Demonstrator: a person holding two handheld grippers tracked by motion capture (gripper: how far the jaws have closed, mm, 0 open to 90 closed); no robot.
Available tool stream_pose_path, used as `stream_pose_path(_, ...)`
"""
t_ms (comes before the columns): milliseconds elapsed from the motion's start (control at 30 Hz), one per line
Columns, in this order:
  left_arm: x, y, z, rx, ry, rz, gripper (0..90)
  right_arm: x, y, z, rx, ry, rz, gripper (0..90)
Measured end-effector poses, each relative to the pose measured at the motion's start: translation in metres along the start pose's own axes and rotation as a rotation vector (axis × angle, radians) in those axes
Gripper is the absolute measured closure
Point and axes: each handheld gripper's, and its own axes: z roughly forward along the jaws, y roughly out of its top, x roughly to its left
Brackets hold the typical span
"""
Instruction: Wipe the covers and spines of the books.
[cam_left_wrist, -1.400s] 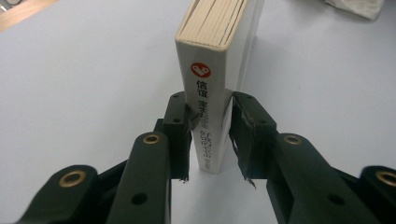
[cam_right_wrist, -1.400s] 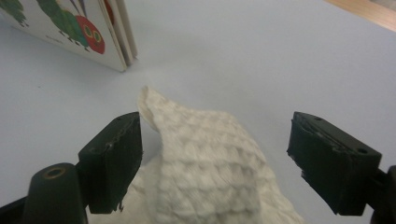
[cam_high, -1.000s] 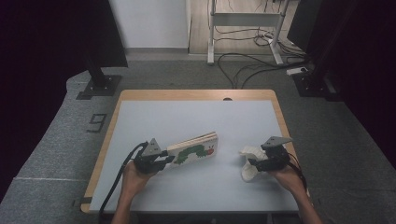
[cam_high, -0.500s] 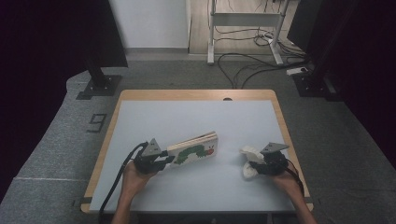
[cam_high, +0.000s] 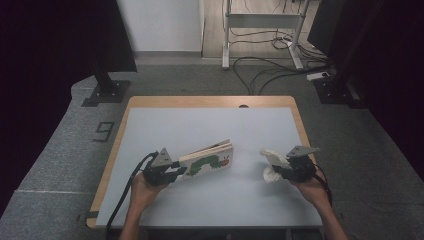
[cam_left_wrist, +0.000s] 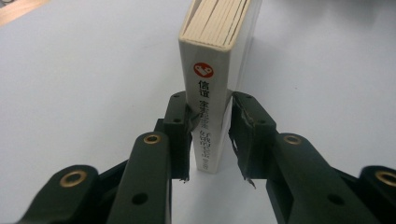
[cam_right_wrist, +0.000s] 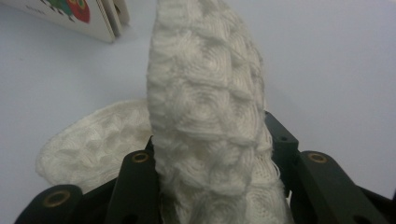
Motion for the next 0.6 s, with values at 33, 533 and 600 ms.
stream_pose_path(33, 0.0, 0.0, 0.0, 0.0, -0.001, 0.0, 68.6, 0.0, 0.002, -0.002, -0.003, 0.002, -0.007, 57.3)
stream_pose_path(533, 0.0, 0.0, 0.0, -0.001, -0.002, 0.0, 68.5, 0.016, 0.018, -0.004, -0.027, 0.066, -0.045, 57.2)
stream_pose_path(600, 0.0, 0.0, 0.0, -0.001, -0.002, 0.0, 68.6, 0.021, 0.02, -0.001, -0.028, 0.075, -0.055, 57.2)
